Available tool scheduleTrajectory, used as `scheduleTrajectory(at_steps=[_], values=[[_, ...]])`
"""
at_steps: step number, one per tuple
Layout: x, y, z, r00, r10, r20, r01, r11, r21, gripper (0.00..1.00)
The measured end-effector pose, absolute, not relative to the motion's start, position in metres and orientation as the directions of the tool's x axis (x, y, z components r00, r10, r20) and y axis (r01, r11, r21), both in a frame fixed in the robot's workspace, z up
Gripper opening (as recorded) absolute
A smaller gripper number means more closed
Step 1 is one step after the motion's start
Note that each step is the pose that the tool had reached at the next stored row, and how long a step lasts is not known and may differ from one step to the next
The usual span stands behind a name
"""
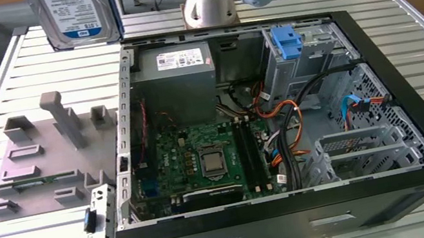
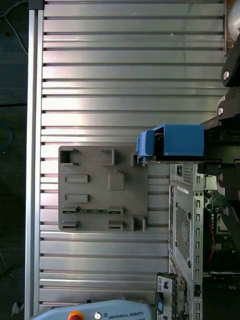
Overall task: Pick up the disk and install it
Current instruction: 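Pick up the disk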
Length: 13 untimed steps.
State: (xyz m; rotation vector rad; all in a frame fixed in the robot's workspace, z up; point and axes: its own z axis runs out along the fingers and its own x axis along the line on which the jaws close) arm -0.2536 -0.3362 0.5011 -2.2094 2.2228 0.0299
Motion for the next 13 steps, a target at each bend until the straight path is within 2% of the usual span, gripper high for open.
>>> scheduleTrajectory(at_steps=[13], values=[[-0.25, -0.352, 0.501, -0.007, -1.0, -0.019, -1.0, 0.006, 0.009, 0.35]])
